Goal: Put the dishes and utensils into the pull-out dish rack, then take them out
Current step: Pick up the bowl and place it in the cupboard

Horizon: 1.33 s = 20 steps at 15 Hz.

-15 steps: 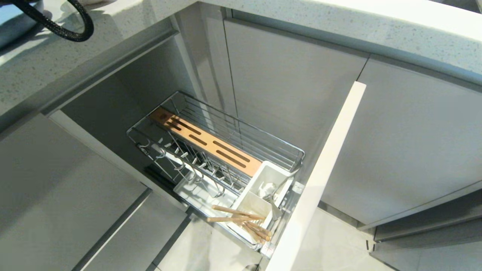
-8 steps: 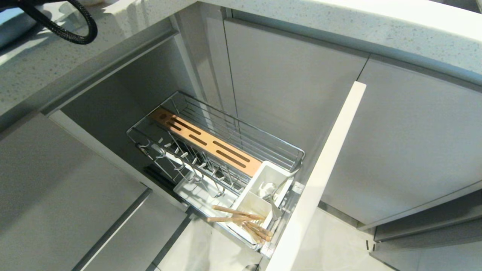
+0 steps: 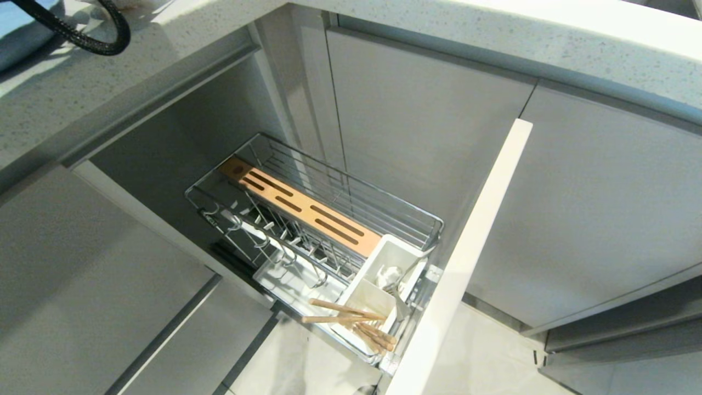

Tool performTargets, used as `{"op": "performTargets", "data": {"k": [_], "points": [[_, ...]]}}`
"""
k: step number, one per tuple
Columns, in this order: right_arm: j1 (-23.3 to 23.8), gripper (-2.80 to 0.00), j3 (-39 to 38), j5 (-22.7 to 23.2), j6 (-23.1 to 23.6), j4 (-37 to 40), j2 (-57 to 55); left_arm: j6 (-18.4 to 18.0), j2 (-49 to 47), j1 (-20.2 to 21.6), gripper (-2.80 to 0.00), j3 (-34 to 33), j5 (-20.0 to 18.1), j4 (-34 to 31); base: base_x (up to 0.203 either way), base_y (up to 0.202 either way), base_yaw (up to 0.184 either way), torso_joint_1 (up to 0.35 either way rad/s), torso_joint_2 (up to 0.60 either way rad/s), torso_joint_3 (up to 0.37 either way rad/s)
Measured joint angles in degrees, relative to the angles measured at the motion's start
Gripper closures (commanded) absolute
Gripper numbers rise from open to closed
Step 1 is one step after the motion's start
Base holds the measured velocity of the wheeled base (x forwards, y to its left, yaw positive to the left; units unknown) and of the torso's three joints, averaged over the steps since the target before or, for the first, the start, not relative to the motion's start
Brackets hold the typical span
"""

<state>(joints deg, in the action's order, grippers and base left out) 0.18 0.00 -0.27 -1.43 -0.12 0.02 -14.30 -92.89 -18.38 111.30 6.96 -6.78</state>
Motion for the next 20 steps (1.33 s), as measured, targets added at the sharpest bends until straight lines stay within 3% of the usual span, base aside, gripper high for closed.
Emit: {"op": "performTargets", "data": {"k": [7,10,14,17,20], "points": [[0.0,0.00,0.0,0.0,0.0,0.0,0.0,-0.9,2.3,-1.7,0.00,-0.2,-0.4,-0.7,0.000,0.000,0.000,0.000,0.00,0.000],[0.0,0.00,0.0,0.0,0.0,0.0,0.0,-5.4,4.2,-3.8,0.00,-0.2,0.1,-0.1,0.000,0.000,0.000,0.000,0.00,0.000],[0.0,0.00,0.0,0.0,0.0,0.0,0.0,-5.6,6.0,-10.5,0.00,-0.1,0.3,8.5,0.000,0.000,0.000,0.000,0.00,0.000],[0.0,0.00,0.0,0.0,0.0,0.0,0.0,-3.4,6.3,-17.8,0.00,-0.9,2.3,18.5,0.000,0.000,0.000,0.000,0.00,0.000],[0.0,0.00,0.0,0.0,0.0,0.0,0.0,4.1,6.1,-26.5,0.00,-5.6,10.2,27.8,0.000,0.000,0.000,0.000,0.00,0.000]]}}
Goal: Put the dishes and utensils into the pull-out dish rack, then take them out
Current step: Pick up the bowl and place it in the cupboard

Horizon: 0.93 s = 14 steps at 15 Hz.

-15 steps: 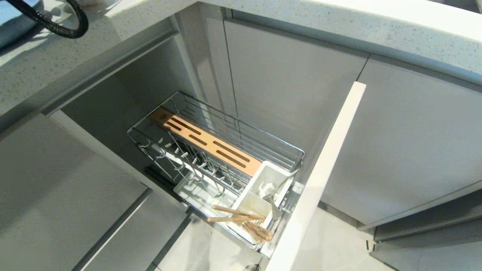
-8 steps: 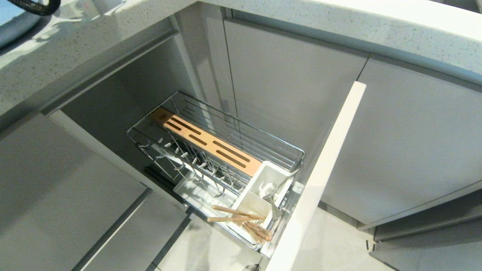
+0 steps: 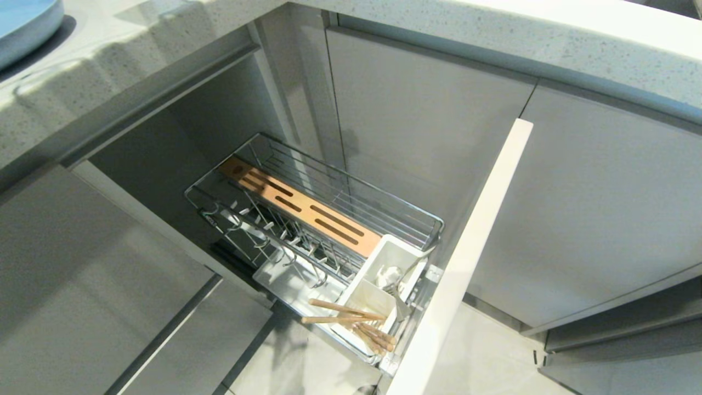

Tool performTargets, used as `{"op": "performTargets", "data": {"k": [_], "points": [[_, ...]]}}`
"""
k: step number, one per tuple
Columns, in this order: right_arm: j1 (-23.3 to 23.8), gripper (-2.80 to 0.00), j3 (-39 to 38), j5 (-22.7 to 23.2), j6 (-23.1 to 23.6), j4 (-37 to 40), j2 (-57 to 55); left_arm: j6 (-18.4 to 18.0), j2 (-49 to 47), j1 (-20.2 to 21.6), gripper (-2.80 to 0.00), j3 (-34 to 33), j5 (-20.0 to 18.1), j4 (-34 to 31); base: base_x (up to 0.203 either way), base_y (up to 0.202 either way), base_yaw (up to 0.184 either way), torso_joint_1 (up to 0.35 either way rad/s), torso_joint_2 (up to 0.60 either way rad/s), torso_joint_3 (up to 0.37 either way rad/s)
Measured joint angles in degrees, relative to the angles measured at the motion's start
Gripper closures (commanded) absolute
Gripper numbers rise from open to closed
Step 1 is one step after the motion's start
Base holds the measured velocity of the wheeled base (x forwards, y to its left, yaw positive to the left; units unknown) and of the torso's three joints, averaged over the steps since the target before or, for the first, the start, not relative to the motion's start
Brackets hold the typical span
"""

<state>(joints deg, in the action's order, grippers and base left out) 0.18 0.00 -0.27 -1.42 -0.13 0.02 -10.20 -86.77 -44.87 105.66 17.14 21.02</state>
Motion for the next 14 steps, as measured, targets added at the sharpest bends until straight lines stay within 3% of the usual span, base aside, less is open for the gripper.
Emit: {"op": "performTargets", "data": {"k": [3,5,6,11,14], "points": [[0.0,0.00,0.0,0.0,0.0,0.0,0.0,7.9,0.5,-5.7,0.00,-8.9,6.6,8.8,0.000,0.000,0.000,0.000,0.00,0.000],[0.0,0.00,0.0,0.0,0.0,0.0,0.0,11.5,2.0,-8.5,0.00,-16.5,8.6,12.7,0.000,0.000,0.000,0.000,0.00,0.000],[0.0,0.00,0.0,0.0,0.0,0.0,0.0,14.2,2.9,-9.5,0.00,-20.2,9.1,13.4,0.000,0.000,0.000,0.000,0.00,0.000],[0.0,0.00,0.0,0.0,0.0,0.0,0.0,36.5,5.2,-11.0,0.00,-30.9,14.5,12.4,0.000,0.000,0.000,0.000,0.00,0.000],[0.0,0.00,0.0,0.0,0.0,0.0,0.0,44.3,4.0,-11.1,0.00,-32.3,14.5,11.0,0.000,0.000,0.000,0.000,0.00,0.000]]}}
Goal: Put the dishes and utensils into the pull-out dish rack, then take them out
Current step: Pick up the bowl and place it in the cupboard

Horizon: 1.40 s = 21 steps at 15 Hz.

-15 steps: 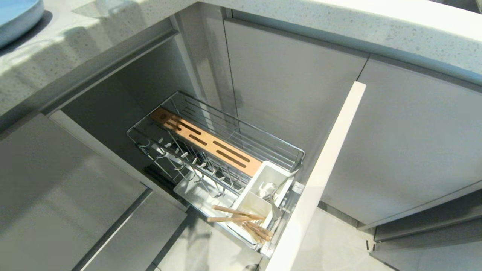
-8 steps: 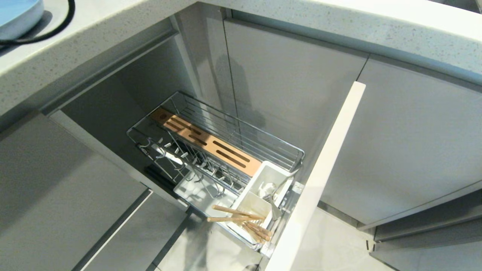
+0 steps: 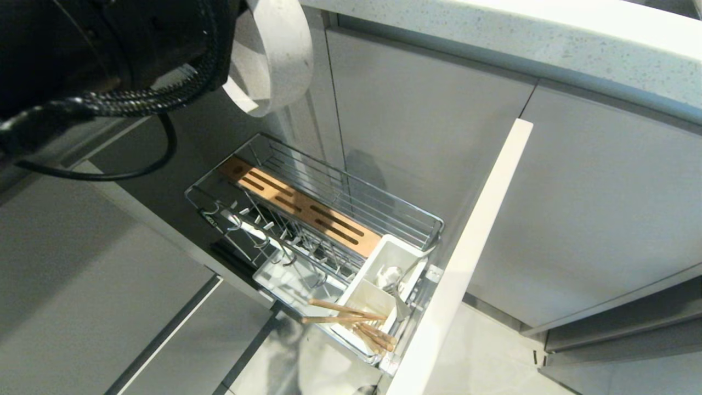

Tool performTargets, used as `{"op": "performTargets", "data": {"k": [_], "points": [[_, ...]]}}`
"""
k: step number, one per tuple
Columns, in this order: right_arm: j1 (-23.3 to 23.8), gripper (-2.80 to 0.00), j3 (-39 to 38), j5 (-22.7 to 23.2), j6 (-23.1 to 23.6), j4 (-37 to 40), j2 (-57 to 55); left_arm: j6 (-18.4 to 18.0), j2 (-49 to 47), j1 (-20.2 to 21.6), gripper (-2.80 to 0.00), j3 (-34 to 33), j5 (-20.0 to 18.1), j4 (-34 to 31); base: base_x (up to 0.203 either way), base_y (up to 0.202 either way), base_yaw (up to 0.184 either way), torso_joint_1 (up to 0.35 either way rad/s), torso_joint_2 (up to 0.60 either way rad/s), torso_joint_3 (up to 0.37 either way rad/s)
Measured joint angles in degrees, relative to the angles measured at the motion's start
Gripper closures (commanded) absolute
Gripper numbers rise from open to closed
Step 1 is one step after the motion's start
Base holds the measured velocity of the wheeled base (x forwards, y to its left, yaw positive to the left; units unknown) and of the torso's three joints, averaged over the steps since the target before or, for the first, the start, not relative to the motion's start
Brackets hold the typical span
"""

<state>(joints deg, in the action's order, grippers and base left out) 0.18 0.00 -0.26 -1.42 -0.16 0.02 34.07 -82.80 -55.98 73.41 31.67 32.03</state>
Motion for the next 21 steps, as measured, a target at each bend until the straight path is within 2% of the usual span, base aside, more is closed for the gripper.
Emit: {"op": "performTargets", "data": {"k": [3,7,9,14,16,19,21], "points": [[0.0,0.00,0.0,0.0,0.0,0.0,0.0,6.1,-2.6,0.0,0.00,-1.4,0.8,-2.9,0.000,0.000,0.000,0.000,0.00,0.000],[0.0,0.00,0.0,0.0,0.0,0.0,0.0,12.7,-4.9,1.2,0.00,-6.0,1.5,-2.4,0.000,0.000,0.000,0.000,0.00,0.000],[0.0,0.00,0.0,0.0,0.0,0.0,0.0,18.4,-6.2,2.0,0.00,-8.0,2.7,-2.7,0.000,0.000,0.000,0.000,0.00,0.000],[0.0,0.00,0.0,0.0,0.0,0.0,0.0,28.4,-10.1,4.3,0.00,-9.8,1.7,-2.0,0.000,0.000,0.000,0.000,0.00,0.000],[0.0,0.00,0.0,0.0,0.0,0.0,0.0,29.8,-11.8,6.4,0.00,-10.1,-0.7,0.9,0.000,0.000,0.000,0.000,0.00,0.000],[0.0,0.00,0.0,0.0,0.0,0.0,0.0,30.0,-14.1,9.1,0.00,-10.6,-2.9,7.0,0.000,0.000,0.000,0.000,0.00,0.000],[0.0,0.00,0.0,0.0,0.0,0.0,0.0,30.0,-15.1,10.5,0.00,-10.8,-6.1,10.9,0.000,0.000,0.000,0.000,0.00,0.000]]}}
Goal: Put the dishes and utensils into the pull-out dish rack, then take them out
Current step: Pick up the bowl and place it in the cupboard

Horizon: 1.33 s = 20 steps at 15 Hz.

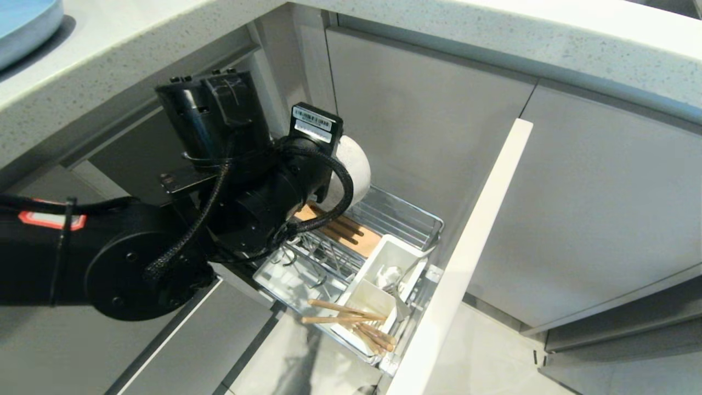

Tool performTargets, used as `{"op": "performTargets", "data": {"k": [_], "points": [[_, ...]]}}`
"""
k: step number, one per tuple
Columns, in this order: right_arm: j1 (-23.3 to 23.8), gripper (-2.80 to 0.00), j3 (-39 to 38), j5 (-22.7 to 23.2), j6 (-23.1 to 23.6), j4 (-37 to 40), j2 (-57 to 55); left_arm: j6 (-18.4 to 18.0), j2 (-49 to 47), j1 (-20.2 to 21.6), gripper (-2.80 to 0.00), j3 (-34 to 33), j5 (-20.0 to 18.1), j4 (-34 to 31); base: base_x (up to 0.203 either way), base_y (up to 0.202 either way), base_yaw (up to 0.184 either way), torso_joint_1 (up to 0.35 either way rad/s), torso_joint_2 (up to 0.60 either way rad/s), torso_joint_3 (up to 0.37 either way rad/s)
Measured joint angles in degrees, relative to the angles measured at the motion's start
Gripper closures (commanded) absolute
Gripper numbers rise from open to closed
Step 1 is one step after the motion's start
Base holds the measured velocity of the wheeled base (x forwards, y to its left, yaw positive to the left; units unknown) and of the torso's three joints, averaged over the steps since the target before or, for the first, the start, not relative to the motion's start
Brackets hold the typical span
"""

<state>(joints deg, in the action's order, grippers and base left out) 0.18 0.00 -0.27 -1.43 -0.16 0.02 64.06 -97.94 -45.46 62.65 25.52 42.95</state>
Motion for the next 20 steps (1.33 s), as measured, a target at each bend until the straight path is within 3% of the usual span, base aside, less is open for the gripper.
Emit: {"op": "performTargets", "data": {"k": [4,13,20], "points": [[0.0,0.00,0.0,0.0,0.0,0.0,0.0,3.1,-1.9,0.9,0.00,-0.2,-1.8,3.7,0.000,0.000,0.000,0.000,0.00,0.000],[0.0,0.00,0.0,0.0,0.0,0.0,0.0,5.7,-6.7,1.4,0.00,-2.0,-2.7,12.8,0.000,0.000,0.000,0.000,0.00,0.000],[0.0,0.00,0.0,0.0,0.0,0.0,0.0,10.3,-7.9,2.4,0.00,-3.0,-6.2,13.3,0.000,0.000,0.000,0.000,0.00,0.000]]}}
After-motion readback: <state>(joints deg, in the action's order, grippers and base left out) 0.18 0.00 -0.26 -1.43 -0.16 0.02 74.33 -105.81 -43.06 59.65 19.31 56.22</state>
